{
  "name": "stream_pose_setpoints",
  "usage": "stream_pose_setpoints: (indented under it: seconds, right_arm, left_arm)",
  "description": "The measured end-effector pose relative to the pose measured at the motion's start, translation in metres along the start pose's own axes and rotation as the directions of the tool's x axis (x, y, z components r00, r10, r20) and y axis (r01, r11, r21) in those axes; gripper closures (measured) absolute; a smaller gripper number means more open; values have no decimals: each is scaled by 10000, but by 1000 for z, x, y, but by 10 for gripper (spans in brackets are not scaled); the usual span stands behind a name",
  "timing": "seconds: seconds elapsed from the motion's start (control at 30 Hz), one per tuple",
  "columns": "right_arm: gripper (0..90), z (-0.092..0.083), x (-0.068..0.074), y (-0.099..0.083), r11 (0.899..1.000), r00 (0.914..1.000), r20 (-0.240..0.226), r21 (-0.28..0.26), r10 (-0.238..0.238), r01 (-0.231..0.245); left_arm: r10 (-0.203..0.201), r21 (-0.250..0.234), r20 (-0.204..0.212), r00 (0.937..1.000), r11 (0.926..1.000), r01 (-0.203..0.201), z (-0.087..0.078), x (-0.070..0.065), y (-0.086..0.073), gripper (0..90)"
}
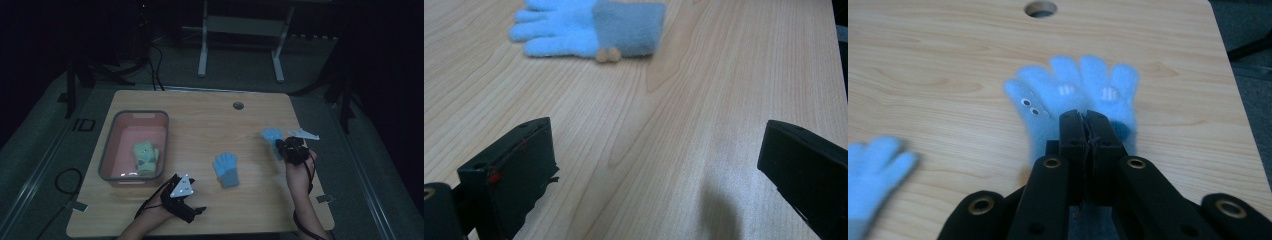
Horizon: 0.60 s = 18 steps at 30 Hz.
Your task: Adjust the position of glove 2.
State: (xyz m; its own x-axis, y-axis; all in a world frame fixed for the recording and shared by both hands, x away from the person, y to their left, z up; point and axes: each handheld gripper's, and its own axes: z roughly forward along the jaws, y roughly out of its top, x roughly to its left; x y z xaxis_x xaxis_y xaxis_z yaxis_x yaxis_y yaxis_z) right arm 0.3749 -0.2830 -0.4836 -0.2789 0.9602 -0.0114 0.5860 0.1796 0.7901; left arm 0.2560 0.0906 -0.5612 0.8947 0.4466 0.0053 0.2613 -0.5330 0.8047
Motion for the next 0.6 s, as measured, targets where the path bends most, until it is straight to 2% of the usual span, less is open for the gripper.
stream_pose_setpoints:
  seconds: [0.1, 0.27, 0.33, 0.37, 0.6]
  right_arm:
    - [874, -7, 13, 2, 9999, 9997, 210, 54, -122, 121]
    - [874, -17, 28, -6, 9996, 9990, 333, 33, 287, -288]
    - [874, -19, 35, -11, 9994, 9987, 382, 35, 343, -345]
    - [875, -19, 40, -14, 9997, 9988, 447, 54, 216, -219]
    - [875, -17, 50, -35, 9966, 9931, 842, -8, 818, -820]
  left_arm:
    - [15, -16, -17, 10000, 10000, -15, 0, 0, 0, 24]
    - [73, -26, -15, 10000, 10000, -73, -1, -1, 1, 24]
    - [80, -31, -2, 10000, 10000, -80, -1, -1, 2, 24]
    - [96, -37, -15, 10000, 9999, -96, -1, -1, 2, 24]
    - [148, -89, 33, 9999, 9999, -148, -1, -1, 3, 24]
